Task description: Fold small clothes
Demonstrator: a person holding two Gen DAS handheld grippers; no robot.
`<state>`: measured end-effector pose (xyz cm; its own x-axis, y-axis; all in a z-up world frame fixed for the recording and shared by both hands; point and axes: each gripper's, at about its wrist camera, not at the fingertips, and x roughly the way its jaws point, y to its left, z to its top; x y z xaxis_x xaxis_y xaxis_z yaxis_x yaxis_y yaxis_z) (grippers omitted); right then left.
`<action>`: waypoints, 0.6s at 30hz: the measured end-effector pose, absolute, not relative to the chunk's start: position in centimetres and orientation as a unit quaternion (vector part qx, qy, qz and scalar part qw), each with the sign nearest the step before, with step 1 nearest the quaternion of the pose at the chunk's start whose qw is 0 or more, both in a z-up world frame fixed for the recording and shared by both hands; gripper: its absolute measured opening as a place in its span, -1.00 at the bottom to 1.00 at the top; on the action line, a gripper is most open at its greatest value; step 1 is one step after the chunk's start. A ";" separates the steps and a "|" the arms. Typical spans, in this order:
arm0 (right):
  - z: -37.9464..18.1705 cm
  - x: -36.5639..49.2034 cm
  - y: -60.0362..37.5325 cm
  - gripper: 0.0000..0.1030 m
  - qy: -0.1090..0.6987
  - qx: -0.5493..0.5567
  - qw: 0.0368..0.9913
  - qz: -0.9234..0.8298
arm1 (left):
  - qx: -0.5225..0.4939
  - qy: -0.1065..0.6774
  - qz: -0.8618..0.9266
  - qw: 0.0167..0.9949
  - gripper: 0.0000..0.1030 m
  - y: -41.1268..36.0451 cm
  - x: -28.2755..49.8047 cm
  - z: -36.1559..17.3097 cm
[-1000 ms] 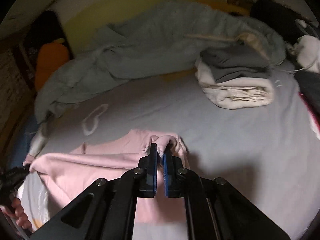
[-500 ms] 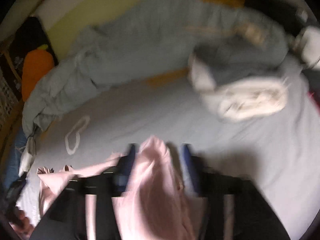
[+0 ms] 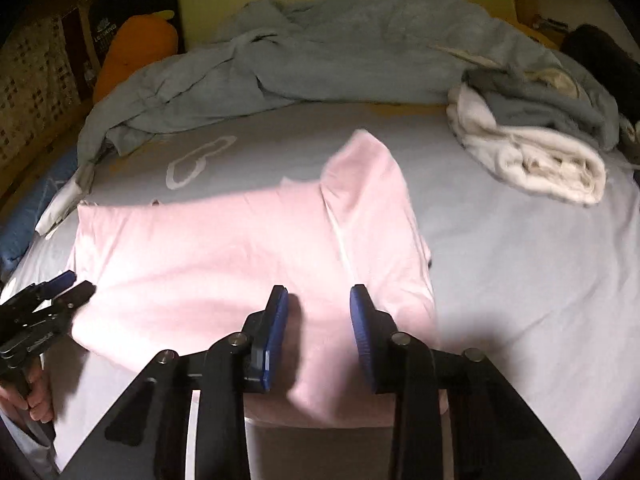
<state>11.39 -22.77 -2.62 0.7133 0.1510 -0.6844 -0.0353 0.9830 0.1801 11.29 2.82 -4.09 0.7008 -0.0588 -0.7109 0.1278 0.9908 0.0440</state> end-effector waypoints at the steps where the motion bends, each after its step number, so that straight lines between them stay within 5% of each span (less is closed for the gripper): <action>1: -2.7 11.6 -22.3 -0.36 0.376 0.065 0.923 0.044 | 0.048 0.386 -0.047 0.920 0.09 2.7 11.5 -4.1; 9: -0.3 6.2 -21.0 -0.35 0.338 0.054 0.935 0.096 | 0.031 0.374 -0.080 0.923 0.07 1.6 7.5 -3.0; 15: -3.0 7.0 -20.9 -0.33 0.384 0.060 0.918 0.085 | 0.018 0.394 -0.065 0.916 0.07 2.0 7.0 -3.3; 18: -1.6 6.3 -21.3 -0.30 0.366 0.067 0.925 0.080 | -0.041 0.392 -0.069 0.917 0.30 3.8 5.8 -2.2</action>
